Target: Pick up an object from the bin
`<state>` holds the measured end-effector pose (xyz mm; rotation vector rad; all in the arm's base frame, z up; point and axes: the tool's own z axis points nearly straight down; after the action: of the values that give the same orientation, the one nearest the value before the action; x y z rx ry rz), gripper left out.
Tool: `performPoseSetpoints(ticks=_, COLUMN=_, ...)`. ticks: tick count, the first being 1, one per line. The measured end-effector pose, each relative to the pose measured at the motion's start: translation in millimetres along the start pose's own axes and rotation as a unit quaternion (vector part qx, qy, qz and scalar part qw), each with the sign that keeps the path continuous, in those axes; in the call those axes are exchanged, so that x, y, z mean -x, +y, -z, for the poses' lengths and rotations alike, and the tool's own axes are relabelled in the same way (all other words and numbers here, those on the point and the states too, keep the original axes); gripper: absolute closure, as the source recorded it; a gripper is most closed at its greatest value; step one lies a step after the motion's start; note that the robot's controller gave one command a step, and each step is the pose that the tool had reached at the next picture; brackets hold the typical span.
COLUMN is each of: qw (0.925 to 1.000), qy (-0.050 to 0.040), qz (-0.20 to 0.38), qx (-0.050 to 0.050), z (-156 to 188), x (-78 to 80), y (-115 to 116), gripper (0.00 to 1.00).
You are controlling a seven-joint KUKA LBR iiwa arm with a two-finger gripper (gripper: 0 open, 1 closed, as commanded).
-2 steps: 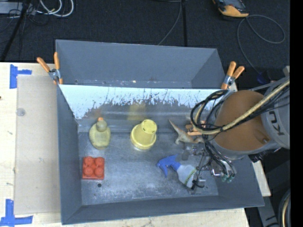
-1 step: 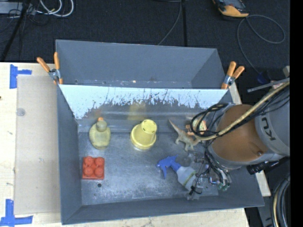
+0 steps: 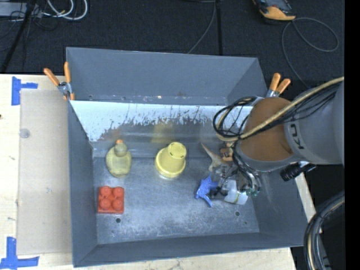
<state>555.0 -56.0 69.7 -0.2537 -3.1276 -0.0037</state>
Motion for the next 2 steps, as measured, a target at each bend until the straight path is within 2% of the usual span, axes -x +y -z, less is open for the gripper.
performPoseSetpoints(ticks=2, qw=1.0000, qy=0.0026, qz=0.001, qx=0.000, z=5.0, x=-1.7, y=0.0, gripper=1.00)
